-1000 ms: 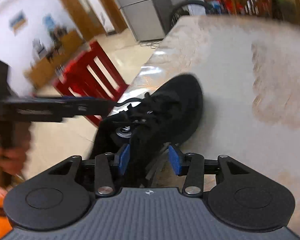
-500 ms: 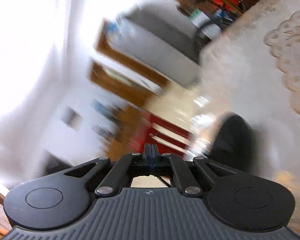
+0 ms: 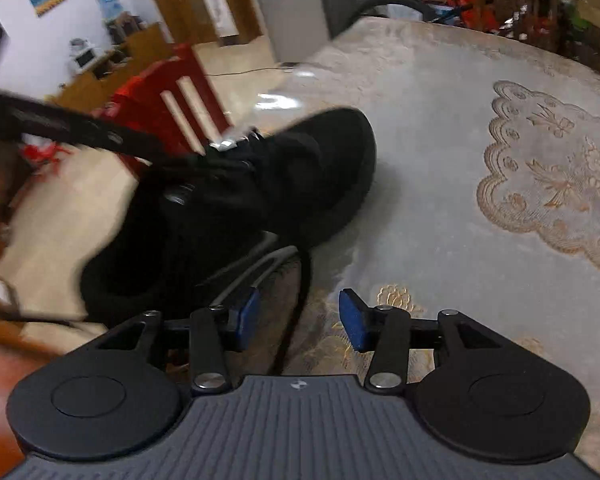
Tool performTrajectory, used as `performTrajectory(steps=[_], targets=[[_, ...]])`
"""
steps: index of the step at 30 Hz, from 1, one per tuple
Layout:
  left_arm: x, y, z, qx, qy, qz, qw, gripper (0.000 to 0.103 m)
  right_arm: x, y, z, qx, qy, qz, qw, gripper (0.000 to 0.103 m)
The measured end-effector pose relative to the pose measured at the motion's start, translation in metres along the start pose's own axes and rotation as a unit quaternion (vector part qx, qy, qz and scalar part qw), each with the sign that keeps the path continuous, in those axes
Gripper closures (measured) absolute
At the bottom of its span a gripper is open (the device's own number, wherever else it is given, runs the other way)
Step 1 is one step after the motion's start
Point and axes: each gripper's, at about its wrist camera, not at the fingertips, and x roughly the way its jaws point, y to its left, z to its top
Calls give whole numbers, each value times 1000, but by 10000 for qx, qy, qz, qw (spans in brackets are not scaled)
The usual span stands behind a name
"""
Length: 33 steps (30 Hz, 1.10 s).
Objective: Lace up shoes with both hands
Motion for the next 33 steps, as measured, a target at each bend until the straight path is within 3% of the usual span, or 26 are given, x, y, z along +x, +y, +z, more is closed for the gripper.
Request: performTrajectory(steps=[1,2,5,7,8,9,11,13,14,17,25,28,33], targets=[[-1,0,1,65,-16,19,10000,74,8,-2,3,140,-88,-182,9997,88],[-2,1,1,116,-44,21,9999,71,6,-7,13,464,-367,-238,9980,100],[-6,-7,2,260,-135,-62,9996,64,-33,-24,46,1325,-1548,60,9790,100],[-5,-16,0,366,-156,-32,9992,61,-61,-24,72,1123,-1695,254,9788,99],[-4,-21,-1,402,-159,32,9991,58,-67,-21,83,846,-1563,213,9838,85],[-2,-26,-2,408,-156,101,9990,57,-68,-17,90,515,-1283,-50,9904,59],[2,-34,-3,359,-88,101,9993,56,-66,-8,95,-92,-745,-751,9943,40],[7,-42,-6,339,-4,28,9994,54,-64,3,88,-596,-349,-1542,9856,40],[9,-45,-8,355,32,4,9994,53,-66,5,81,-744,-275,-1716,9820,40],[12,-56,-14,528,69,64,9986,48,-82,9,59,-688,-225,-1652,9836,40],[14,-63,-13,543,-15,316,9980,36,-62,10,50,374,-530,-1380,9883,40],[12,-63,-14,500,-30,388,9980,31,-60,11,45,763,-629,-1097,9890,40],[4,-66,-17,438,-139,232,9987,19,-58,17,41,797,-686,-981,9896,40]])
